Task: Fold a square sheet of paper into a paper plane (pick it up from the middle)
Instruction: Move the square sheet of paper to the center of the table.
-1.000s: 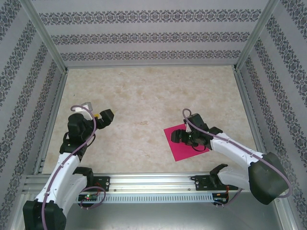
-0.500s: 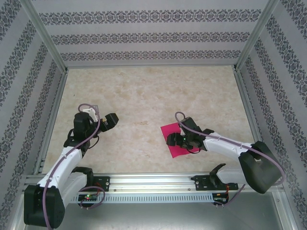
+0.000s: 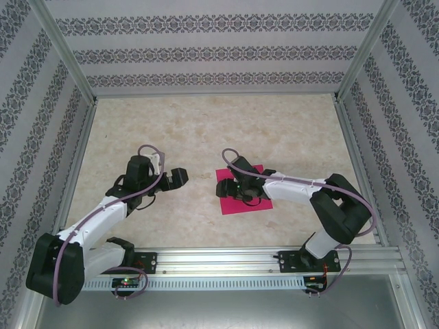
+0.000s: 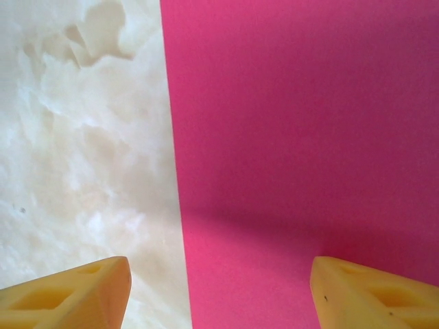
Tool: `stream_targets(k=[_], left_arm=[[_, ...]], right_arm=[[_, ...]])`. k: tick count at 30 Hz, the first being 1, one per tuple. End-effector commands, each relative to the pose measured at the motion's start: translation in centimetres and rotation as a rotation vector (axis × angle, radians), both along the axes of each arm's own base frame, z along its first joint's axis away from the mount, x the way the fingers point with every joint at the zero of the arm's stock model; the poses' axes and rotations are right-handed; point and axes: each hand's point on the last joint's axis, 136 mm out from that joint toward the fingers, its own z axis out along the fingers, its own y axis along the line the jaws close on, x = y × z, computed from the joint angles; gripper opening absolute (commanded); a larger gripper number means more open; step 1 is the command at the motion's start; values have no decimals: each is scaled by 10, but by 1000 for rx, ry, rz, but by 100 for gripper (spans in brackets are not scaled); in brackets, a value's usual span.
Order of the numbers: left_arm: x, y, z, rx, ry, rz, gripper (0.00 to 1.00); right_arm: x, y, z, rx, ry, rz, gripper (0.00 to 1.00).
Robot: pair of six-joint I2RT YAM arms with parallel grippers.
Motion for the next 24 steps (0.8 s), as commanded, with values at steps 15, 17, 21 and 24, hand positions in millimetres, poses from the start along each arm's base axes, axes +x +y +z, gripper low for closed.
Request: stream_targets(k=[15,17,21,24], left_arm=[[21,-41,-10,101,57,-150,100],[24,-47,-10,112,53,-153,100],[27,-55,-12,109,49,-150,100],[30,-54,-13,120,51,-129,100]], right_arm=[[-4,-19,14,52,47,38,69],[-7,-15,7,36,53,46,69],[-6,-15,-14,-3,85,27,69],[2,-16,-24,-35,79,-17,69]])
